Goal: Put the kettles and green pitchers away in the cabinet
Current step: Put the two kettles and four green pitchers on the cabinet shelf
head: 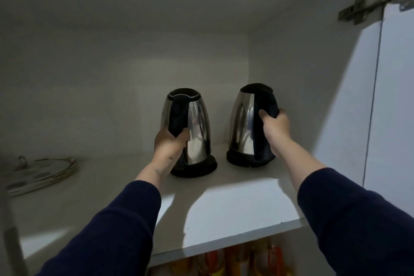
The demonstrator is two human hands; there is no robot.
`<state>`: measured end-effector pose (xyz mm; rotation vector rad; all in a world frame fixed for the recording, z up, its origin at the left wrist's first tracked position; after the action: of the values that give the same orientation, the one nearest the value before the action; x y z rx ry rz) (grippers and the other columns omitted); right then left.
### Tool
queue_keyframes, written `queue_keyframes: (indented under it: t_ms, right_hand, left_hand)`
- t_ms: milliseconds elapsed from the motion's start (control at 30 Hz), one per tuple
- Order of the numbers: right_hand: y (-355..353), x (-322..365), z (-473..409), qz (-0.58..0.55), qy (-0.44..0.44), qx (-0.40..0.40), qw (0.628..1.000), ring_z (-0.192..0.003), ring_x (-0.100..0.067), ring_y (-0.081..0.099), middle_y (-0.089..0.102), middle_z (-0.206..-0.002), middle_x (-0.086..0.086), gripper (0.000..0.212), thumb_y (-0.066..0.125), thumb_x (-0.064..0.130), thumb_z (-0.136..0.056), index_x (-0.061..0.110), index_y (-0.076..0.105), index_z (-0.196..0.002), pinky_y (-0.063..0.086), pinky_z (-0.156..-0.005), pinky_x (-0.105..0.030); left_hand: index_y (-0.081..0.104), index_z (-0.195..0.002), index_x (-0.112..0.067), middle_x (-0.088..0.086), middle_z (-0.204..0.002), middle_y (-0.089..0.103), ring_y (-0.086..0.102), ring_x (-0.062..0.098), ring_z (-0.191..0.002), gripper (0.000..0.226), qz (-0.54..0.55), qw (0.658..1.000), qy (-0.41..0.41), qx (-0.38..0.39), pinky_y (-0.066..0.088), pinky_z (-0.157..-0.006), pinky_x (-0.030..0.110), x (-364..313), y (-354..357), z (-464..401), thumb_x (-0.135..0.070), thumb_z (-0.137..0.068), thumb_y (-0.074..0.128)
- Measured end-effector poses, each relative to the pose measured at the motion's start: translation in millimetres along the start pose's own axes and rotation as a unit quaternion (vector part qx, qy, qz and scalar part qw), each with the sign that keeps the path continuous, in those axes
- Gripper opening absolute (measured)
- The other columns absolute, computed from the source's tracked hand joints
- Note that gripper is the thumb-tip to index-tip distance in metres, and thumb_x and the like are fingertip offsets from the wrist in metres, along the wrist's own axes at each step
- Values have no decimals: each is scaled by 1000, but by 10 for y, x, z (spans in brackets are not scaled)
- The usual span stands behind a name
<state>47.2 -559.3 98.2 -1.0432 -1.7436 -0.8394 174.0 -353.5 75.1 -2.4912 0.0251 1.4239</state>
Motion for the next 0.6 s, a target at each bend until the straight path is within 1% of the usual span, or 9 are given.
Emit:
queue_keyframes:
  t_ms: [100, 200, 300, 333, 400, 467, 533, 567, 600]
  right_hand:
    - [68, -101, -163, 18, 9, 13, 1000, -103, -33, 58, 58, -106, -8, 36, 54, 31, -94, 10, 48, -123, 50, -90, -45]
    - [120, -192, -283, 21, 13, 14, 1000, -108, -36, 58, 59, -117, -15, 41, 55, 32, -94, 7, 47, -125, 49, -86, -42]
    - [195, -217, -403, 19, 22, 31, 999, -113, -34, 54, 55, -126, -13, 47, 54, 33, -95, 7, 42, -132, 44, -81, -36]
    - [220, -211, -437, 20, 25, 37, 999, -115, -33, 53, 54, -128, -13, 50, 53, 34, -96, 7, 40, -135, 43, -82, -36]
    - [279, -203, -493, 16, 26, 53, 998, -122, -32, 50, 50, -137, -12, 56, 51, 35, -97, 6, 35, -142, 43, -91, -37]
    - [356, -225, -519, 31, 12, 87, 996, -126, -32, 48, 49, -140, -13, 56, 49, 35, -98, 8, 35, -144, 41, -95, -35]
    - [432, -229, -509, 63, -9, 111, 992, -122, -32, 51, 53, -136, -13, 53, 48, 36, -98, 8, 39, -141, 40, -90, -32]
    - [464, -230, -504, 74, -12, 114, 991, -120, -33, 53, 54, -134, -14, 53, 48, 38, -97, 7, 41, -139, 41, -88, -32]
    - [488, -232, -496, 81, -11, 121, 989, -118, -33, 54, 55, -134, -15, 55, 47, 40, -97, 6, 41, -139, 43, -88, -33]
  left_hand:
    - [51, -61, -11, 3, -58, 56, 52, 18, -51, 34, -19, 999, -28, 5, 37, -53, 24, 48, 70, -131, -26, -92, 56]
    - [52, -64, -12, 6, -60, 56, 52, 20, -56, 31, 1, 999, -32, 29, 41, -59, 26, 97, 81, -210, -23, -92, 55]
    - [52, -66, -11, 6, -60, 56, 52, 18, -55, 29, 3, 998, -19, 61, 42, -60, 24, 113, 97, -298, -21, -93, 55]
    - [52, -66, -12, 6, -58, 55, 52, 18, -54, 28, 14, 997, -17, 72, 43, -62, 25, 118, 102, -331, -19, -93, 55]
    - [51, -67, -12, 4, -55, 53, 50, 19, -53, 27, 50, 995, -24, 80, 45, -66, 28, 160, 91, -416, -16, -93, 57]
    - [52, -69, -12, 2, -52, 53, 50, 20, -53, 25, 76, 994, -31, 75, 46, -68, 35, 220, 66, -512, -15, -93, 57]
    - [53, -81, -9, 3, -54, 55, 52, 20, -52, 15, 70, 995, -18, 67, 47, -66, 37, 248, 77, -578, -18, -92, 58]
    - [52, -94, -7, 4, -59, 56, 53, 20, -51, 15, 56, 997, -2, 57, 48, -63, 35, 251, 104, -585, -20, -93, 58]
    - [47, -107, -7, 5, -65, 58, 55, 19, -52, 23, 38, 998, 14, 39, 49, -59, 31, 263, 127, -585, -22, -93, 58]
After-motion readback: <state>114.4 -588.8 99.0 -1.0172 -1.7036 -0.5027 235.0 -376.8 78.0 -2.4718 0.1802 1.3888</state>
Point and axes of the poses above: each hand's wrist, its own z-axis away from the middle knuckle, its own y-axis out of the palm, x = y × z, the point moved 1 cm from there along -z, towards the middle knuckle
